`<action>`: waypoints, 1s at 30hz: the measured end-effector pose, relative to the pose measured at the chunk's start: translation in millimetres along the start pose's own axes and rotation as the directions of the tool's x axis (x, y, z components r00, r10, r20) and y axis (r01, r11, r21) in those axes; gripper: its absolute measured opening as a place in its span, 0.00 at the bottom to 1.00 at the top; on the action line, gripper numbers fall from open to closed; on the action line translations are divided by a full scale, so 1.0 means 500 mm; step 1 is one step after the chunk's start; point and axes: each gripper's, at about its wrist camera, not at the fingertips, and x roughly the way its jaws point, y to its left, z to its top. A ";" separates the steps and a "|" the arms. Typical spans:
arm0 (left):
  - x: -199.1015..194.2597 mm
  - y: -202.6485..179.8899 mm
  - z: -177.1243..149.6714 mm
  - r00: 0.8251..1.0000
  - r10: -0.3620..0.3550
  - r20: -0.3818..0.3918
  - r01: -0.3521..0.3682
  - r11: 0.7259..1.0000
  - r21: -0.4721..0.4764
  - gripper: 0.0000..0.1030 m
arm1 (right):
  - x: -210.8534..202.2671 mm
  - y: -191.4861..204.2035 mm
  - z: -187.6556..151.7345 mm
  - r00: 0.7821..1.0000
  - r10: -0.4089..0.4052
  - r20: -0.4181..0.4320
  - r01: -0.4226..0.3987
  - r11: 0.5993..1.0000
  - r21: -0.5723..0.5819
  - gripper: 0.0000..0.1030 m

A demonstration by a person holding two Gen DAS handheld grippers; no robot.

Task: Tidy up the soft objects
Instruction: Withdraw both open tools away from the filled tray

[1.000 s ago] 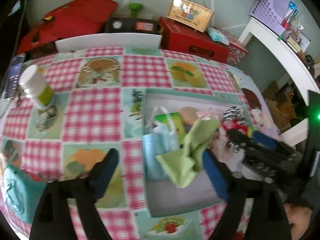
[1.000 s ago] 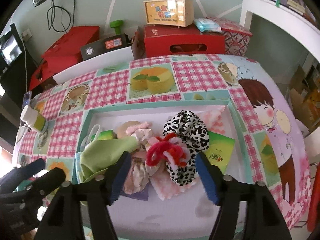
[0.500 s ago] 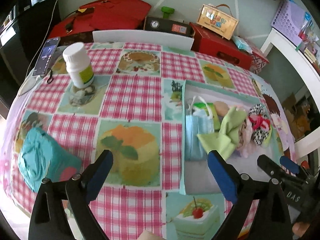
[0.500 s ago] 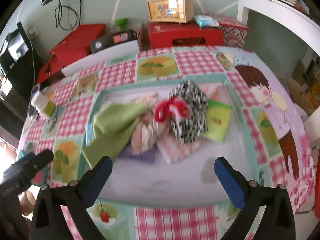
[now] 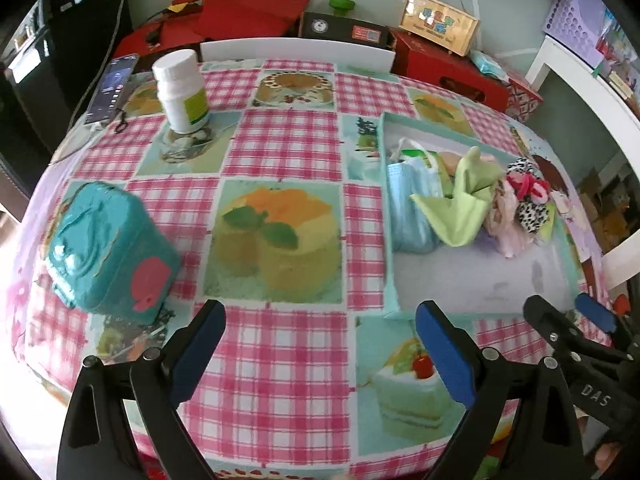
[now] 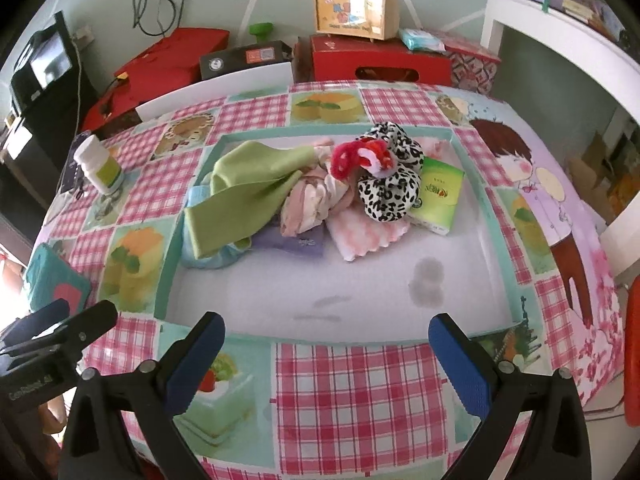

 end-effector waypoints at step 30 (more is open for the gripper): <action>-0.021 0.033 -0.058 0.982 0.175 0.070 -0.177 0.984 0.031 0.93 | -0.001 0.051 -0.043 0.996 -0.056 0.071 0.062 0.994 -0.085 1.00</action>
